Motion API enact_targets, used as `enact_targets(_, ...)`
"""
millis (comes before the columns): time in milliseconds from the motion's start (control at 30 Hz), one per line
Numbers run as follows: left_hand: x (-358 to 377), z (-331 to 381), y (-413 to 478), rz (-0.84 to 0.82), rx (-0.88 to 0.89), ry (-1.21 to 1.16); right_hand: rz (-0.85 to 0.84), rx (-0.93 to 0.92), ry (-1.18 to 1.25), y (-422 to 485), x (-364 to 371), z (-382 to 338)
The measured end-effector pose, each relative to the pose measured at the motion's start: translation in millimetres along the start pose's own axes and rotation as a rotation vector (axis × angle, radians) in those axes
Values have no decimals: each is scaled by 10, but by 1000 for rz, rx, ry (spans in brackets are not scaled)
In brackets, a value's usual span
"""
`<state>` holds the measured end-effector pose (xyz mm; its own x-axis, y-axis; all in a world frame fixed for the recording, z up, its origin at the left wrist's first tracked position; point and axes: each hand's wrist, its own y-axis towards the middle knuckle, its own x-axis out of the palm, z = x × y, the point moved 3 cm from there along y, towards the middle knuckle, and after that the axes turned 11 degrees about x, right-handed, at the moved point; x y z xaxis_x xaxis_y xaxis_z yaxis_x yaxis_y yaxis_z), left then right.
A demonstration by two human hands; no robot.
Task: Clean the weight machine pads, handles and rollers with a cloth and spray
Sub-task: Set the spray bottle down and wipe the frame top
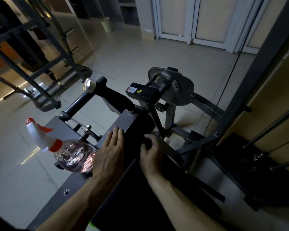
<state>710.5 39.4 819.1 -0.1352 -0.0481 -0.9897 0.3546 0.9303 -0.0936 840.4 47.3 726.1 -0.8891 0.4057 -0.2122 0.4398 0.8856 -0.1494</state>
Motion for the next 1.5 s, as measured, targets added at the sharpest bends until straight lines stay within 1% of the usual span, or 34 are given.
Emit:
enact_targets(33, -16, 7, 0, 3, -3, -8, 19, -9, 34, 193, -41, -59)
enact_targets(133, 0, 10, 4, 13, -3, -16, 96, 87, 137, 731, -103, -261)
enact_targets(167, 7, 13, 2, 9, -4, -10, 134, 96, 143, 765, -84, -289)
enact_targets(200, 16, 6, 8, 10, -6, 0, 129, 68, 125, 707, -24, -323)
enact_targets(267, 38, -12, 13, 2, -12, 20, 46, 6, 82, 355, 106, -230)
enact_targets(333, 61, -28, 19, -7, -6, 33, -74, -125, 11, -100, 151, -62)
enact_targets(367, 53, -23, 9, -9, -3, 26, -135, -154, 2, -212, 134, 1)
enact_targets(400, 47, -18, 4, -7, 1, 19, -151, -161, 12, -181, 101, 16)
enact_targets(467, 19, -6, 1, 9, -6, 9, -74, -70, 73, 150, 49, -68)
enact_targets(533, 20, 3, 2, 7, -13, -17, 63, 160, 203, 625, -7, -143)
enact_targets(567, 29, 2, 5, 15, -12, -23, 102, 280, 296, 810, -17, -151)
enact_targets(600, 37, 6, 0, 23, -17, -35, 112, 352, 356, 910, -9, -138)
enact_targets(667, 48, 23, 3, 24, -28, -60, 95, 386, 351, 817, 25, -102)
enact_targets(733, 44, 37, 17, 30, -37, -48, 57, 391, 328, 493, 45, -66)
enact_targets(800, 35, 54, 19, 24, -51, -34, -1, 363, 275, 116, 70, 10)
enact_targets(933, 44, 41, 3, 23, -29, -5, -180, 165, 175, -441, 59, 36)
enact_targets(1033, 48, 18, 3, 21, -34, -3, -190, -8, -19, -446, -5, 95)
enact_targets(1100, 34, 29, -7, 14, -28, -32, -143, -65, -58, -278, -50, 130)
enact_targets(1167, 22, 34, -3, 29, -16, -41, -80, -33, -14, 33, -125, 59)
enact_targets(1233, 26, 19, 0, 37, -13, -47, -28, 52, 97, 354, -190, -31)
enact_targets(1300, 45, 12, -3, 49, -8, -48, 64, 87, 176, 521, -203, -132)
enact_targets(1367, 40, 25, -2, 56, -17, -28, 106, 74, 135, 435, -133, -172)
enact_targets(1433, 49, 29, 1, 35, -17, -24, 92, 36, 57, 136, -28, -97)
enact_targets(1500, 47, 13, 6, 25, -5, -10, -13, -16, 34, -232, 8, -8)
